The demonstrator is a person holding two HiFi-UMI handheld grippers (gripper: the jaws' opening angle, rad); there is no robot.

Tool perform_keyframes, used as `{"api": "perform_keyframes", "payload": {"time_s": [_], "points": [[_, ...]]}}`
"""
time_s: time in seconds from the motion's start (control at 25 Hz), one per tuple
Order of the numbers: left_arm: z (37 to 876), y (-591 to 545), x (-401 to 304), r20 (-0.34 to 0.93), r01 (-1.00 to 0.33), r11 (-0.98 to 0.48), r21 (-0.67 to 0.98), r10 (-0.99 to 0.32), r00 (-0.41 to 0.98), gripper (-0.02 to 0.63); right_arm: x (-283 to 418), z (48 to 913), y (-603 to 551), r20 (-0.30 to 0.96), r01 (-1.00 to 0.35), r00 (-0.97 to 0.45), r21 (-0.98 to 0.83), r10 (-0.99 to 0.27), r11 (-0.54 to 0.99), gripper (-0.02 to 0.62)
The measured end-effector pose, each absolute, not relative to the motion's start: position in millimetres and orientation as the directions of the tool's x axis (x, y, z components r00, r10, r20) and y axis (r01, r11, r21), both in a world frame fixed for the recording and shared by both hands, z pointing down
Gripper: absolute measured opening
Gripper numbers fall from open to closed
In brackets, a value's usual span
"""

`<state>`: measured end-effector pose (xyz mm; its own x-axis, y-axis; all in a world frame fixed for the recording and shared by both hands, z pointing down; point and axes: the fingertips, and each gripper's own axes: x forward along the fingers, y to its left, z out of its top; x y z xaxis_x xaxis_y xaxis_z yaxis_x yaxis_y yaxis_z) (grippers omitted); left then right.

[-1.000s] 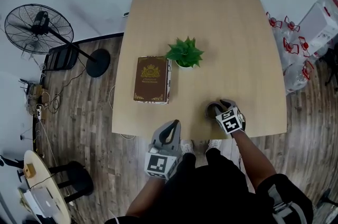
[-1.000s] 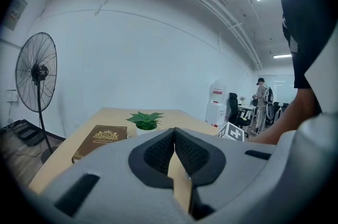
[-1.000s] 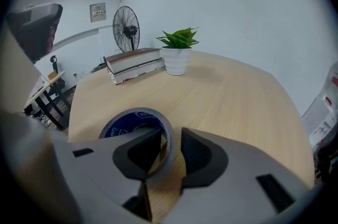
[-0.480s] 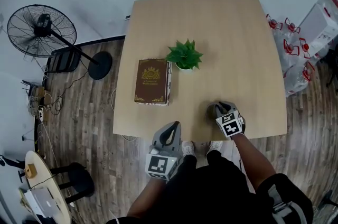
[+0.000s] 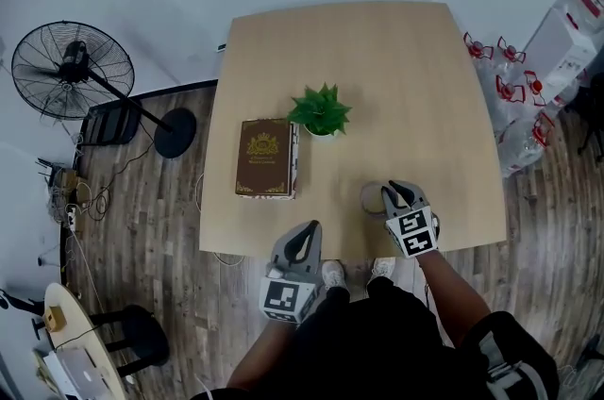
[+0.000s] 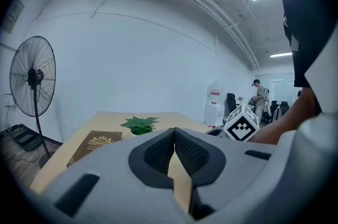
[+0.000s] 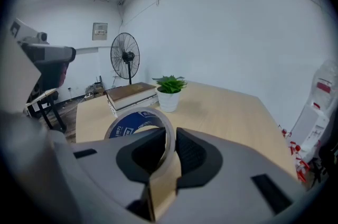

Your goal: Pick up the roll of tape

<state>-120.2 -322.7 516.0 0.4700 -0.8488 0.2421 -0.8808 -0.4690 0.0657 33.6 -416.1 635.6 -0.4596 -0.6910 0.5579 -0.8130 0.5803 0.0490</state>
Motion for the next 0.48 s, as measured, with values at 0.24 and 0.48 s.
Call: {"api": "perform_keyframes", "payload": {"time_s": [0.24, 0.48], "points": [[510.2, -330.3, -110.7, 0.228, -0.873, -0.485, 0.062, -0.844, 0.485, 0.005, 38.0, 571.4, -415.6, 0.434, -0.828, -0.482, 0.058, -0.761, 0.558, 0.057], [496.9, -337.6, -102.5, 0.198, -0.863, -0.503, 0.047, -0.842, 0.502, 0.005, 38.4, 501.3, -413.6, 0.276, -0.839, -0.503, 0.072, -0.819, 0.539, 0.055]]}}
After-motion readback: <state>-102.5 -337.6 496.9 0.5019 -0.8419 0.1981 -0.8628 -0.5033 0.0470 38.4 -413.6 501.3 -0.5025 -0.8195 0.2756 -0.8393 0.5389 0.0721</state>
